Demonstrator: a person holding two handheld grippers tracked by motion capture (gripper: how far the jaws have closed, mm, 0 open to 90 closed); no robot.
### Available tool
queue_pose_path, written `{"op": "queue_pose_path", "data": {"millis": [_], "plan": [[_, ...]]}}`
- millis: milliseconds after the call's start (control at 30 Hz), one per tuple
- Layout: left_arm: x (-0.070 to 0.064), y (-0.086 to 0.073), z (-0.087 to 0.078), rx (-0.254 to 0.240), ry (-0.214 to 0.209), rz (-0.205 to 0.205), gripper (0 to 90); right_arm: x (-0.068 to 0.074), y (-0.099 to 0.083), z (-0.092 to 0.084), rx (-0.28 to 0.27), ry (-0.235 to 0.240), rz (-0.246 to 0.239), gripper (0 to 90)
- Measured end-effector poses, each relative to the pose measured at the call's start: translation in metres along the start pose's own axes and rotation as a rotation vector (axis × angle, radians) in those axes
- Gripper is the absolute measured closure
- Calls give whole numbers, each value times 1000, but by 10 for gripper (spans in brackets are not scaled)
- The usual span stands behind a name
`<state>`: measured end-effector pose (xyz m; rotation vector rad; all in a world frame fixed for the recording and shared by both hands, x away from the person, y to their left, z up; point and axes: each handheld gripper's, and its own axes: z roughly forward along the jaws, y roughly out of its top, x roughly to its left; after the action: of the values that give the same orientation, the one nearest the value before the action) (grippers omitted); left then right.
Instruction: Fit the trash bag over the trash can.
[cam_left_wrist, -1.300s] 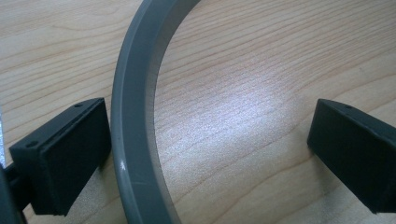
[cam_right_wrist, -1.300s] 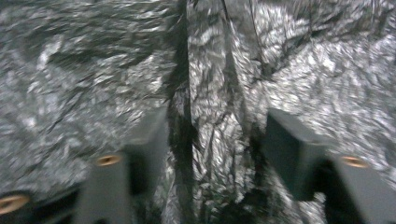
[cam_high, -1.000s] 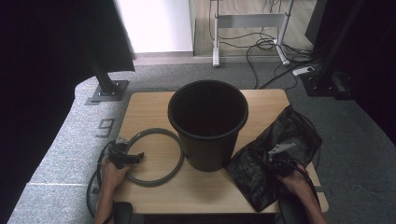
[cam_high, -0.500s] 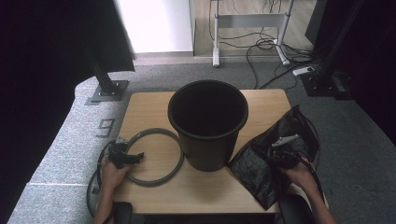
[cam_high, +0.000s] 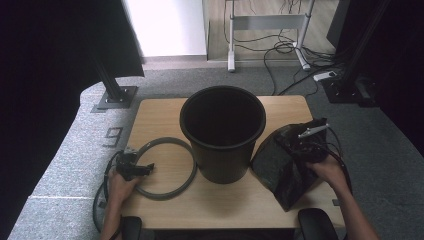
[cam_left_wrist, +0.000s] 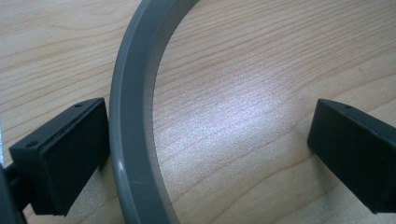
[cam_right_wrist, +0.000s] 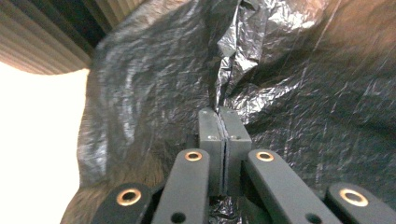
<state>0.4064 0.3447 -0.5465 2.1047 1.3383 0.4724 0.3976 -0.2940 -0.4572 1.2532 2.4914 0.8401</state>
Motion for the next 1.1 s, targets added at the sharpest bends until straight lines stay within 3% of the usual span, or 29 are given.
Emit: {"op": "queue_pose_path", "data": {"millis": [200, 533, 1100], "plan": [[0, 0, 0, 0, 0, 0, 0, 0, 21, -13, -14, -5, -14, 876], [0, 0, 0, 0, 0, 0, 0, 0, 53, -30, -49, 35, 1, 875], [0, 0, 0, 0, -2, 2, 0, 16, 116, -65, -86, 55, -46, 875]]}}
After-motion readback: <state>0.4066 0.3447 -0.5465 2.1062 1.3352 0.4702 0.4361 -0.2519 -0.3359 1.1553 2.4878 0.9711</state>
